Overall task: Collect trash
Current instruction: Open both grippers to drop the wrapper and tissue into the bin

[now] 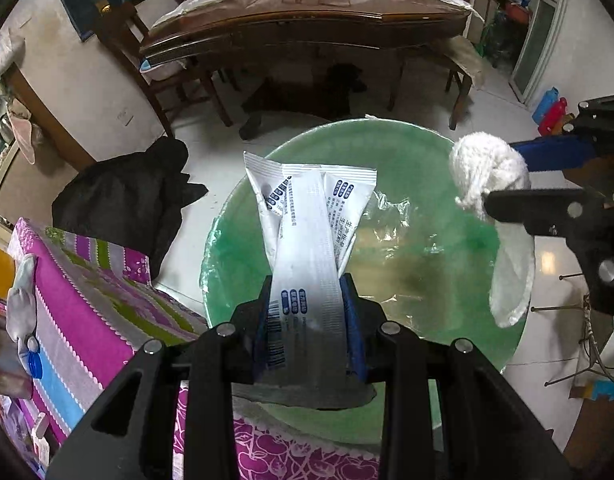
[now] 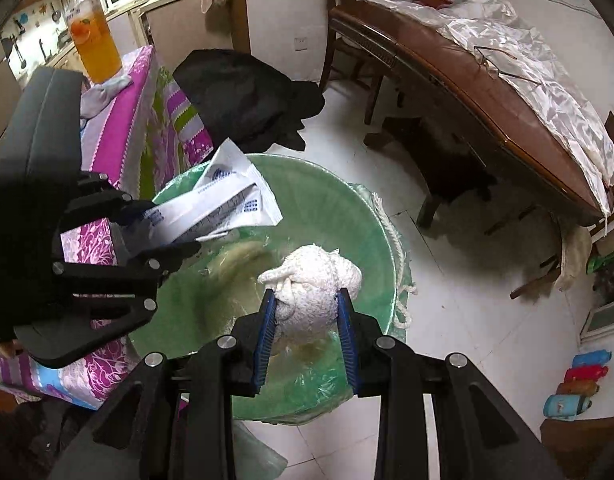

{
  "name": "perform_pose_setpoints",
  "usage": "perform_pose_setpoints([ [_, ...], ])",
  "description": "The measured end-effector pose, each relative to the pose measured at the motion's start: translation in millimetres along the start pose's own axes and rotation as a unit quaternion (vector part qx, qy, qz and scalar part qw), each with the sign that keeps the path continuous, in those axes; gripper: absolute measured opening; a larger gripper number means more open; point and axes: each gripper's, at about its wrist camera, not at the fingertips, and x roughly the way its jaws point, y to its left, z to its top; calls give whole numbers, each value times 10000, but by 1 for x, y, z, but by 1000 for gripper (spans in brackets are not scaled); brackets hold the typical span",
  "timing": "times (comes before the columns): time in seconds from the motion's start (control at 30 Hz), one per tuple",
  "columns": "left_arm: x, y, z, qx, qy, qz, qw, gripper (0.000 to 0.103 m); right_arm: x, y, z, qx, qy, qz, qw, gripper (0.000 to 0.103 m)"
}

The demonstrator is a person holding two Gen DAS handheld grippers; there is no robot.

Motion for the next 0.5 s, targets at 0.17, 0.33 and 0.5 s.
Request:
perform_pose_setpoints([
  [0.17, -7, -2, 0, -92, -164, 180, 9997, 58, -3, -1, 3, -22, -198, -184, 9996, 43],
  [0.33, -8, -1, 0, -148, -150, 190, 9996, 58, -2, -2, 3, -13, -174, -183, 9997, 43],
  [0.5, -6, -4, -2, -93, -141, 234, 9996, 58, 3, -4, -1, -1, -115, -231, 9997, 43],
])
